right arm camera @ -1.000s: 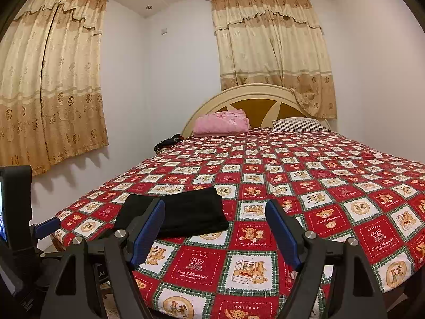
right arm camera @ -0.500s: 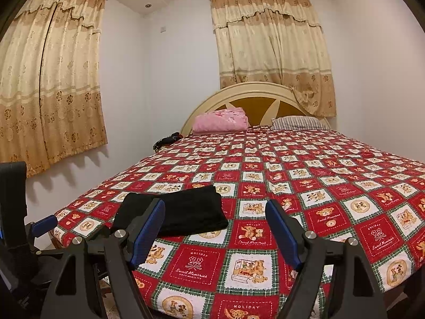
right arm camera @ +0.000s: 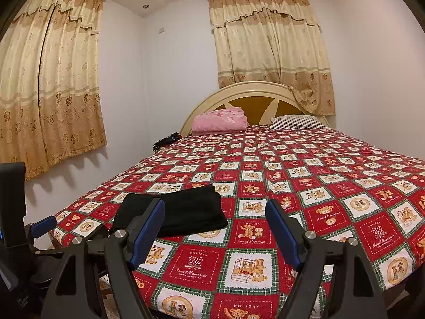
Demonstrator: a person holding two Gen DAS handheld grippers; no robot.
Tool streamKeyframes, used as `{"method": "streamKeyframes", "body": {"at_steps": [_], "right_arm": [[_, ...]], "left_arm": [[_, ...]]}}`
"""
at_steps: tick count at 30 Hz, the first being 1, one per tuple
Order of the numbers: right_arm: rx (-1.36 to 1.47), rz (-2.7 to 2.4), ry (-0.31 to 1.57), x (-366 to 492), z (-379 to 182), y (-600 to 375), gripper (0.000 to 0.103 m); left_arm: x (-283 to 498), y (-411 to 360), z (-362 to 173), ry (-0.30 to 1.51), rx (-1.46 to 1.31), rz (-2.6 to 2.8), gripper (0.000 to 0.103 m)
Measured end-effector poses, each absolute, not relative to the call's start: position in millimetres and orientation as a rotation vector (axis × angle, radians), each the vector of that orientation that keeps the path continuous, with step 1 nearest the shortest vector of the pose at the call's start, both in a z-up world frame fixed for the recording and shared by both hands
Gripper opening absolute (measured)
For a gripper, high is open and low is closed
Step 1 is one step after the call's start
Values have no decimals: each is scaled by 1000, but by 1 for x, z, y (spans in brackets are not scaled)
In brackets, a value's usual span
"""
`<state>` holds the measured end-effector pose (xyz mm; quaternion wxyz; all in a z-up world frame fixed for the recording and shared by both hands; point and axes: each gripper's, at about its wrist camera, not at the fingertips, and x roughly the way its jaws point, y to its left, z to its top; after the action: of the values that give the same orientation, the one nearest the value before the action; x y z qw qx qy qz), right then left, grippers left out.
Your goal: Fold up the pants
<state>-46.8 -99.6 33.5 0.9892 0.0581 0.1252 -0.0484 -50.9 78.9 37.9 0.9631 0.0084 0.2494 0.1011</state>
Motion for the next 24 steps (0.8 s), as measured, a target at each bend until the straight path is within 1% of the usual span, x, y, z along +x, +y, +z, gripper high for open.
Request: {"method": "streamKeyframes", "body": {"at_steps": [24], "right_arm": [[117, -98, 251, -46, 33, -98, 79]], "left_arm": [[-53, 79, 40, 468, 48, 262, 103]]}}
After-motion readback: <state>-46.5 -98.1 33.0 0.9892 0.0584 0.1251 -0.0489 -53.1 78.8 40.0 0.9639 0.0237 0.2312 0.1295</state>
